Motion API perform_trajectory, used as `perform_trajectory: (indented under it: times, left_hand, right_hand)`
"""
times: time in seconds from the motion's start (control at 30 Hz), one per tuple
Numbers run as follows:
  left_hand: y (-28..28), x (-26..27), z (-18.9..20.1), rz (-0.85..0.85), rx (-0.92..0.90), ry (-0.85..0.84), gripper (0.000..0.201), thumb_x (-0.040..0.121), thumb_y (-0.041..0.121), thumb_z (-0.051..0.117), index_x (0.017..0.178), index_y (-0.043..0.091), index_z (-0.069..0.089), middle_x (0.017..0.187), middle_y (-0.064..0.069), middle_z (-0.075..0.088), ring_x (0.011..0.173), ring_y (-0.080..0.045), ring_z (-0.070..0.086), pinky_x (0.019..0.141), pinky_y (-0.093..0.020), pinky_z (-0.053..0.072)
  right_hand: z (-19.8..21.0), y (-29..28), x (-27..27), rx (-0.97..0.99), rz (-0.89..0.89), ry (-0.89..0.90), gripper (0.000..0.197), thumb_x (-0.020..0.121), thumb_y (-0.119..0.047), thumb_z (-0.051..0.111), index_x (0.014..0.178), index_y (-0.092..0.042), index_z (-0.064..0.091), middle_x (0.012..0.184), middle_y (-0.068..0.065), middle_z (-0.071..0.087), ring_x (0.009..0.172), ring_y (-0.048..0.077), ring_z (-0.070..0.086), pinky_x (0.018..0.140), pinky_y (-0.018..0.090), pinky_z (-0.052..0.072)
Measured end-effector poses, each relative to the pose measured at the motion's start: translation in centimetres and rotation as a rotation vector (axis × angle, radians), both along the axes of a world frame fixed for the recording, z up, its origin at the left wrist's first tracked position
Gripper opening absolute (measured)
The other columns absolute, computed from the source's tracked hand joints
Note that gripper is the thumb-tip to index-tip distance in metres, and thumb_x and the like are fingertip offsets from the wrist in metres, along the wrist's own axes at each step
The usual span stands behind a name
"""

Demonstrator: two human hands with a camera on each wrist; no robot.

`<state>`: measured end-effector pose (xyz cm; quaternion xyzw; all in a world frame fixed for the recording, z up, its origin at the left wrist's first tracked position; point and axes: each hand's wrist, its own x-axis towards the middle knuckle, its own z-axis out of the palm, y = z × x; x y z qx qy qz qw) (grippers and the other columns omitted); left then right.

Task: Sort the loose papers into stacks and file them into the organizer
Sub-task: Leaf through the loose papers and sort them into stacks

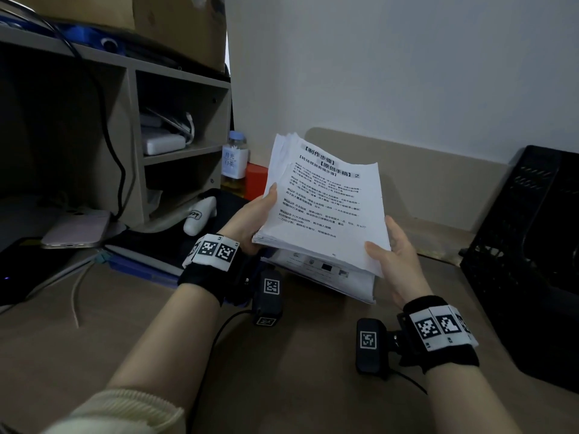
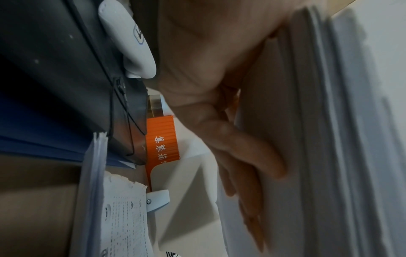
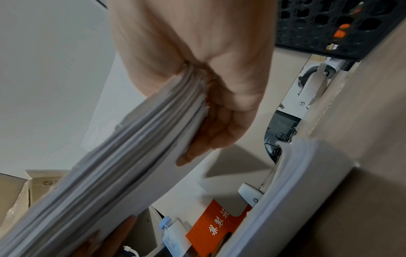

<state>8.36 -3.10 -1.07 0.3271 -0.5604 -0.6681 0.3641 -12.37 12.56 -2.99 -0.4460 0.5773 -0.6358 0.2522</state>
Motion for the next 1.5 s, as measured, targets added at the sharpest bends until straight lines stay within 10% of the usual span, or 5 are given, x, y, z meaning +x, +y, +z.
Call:
perform_trajectory:
  times: [0.57, 0.77, 1.1, 1.5]
  left_hand:
    - [0.1, -0.5, 0.4, 0.038, -0.020, -0.059, 0.035, 0.097, 0.054, 0.043, 0.097, 0.025, 0.063, 0.111, -0.003, 0.072, 0.110, -0.022, 0.066, 0.107, -0.041, 0.044]
    - [0.0, -0.3, 0.2, -0.001, -0.038, -0.039, 0.039, 0.094, 0.058, 0.044, 0.106, 0.026, 0.063, 0.114, -0.003, 0.072, 0.111, -0.023, 0.066, 0.106, -0.043, 0.044]
    - [0.2, -0.5, 0.0, -0.092, -0.027, 0.105, 0.057, 0.099, 0.055, 0.038, 0.138, 0.015, 0.049, 0.132, -0.005, 0.062, 0.125, -0.022, 0.056, 0.113, -0.042, 0.037]
    - [1.0, -0.2, 0.1, 0.044, -0.375, -0.110, 0.045, 0.103, 0.047, 0.031, 0.118, 0.019, 0.063, 0.103, 0.007, 0.074, 0.096, -0.005, 0.069, 0.084, -0.019, 0.052]
  right_hand:
    - [-0.3, -0.4, -0.4, -0.046, -0.076, -0.062, 0.053, 0.085, 0.003, 0.062, 0.125, -0.027, 0.045, 0.116, 0.010, 0.064, 0.100, 0.027, 0.064, 0.074, 0.036, 0.055]
    - [-0.1, -0.4, -0.1, -0.078, -0.130, -0.067, 0.026, 0.092, -0.006, 0.059, 0.113, -0.017, 0.050, 0.101, -0.003, 0.064, 0.083, 0.010, 0.064, 0.058, 0.017, 0.052]
    - [-0.4, -0.7, 0.0, -0.118, -0.254, 0.015, 0.015, 0.097, -0.016, 0.048, 0.089, -0.024, 0.057, 0.087, -0.007, 0.066, 0.076, 0.011, 0.061, 0.071, 0.030, 0.049]
    - [-0.4, -1.0, 0.0, -0.250, -0.408, -0.061, 0.024, 0.094, -0.005, 0.050, 0.078, -0.023, 0.054, 0.081, -0.007, 0.062, 0.068, 0.004, 0.054, 0.059, 0.010, 0.044]
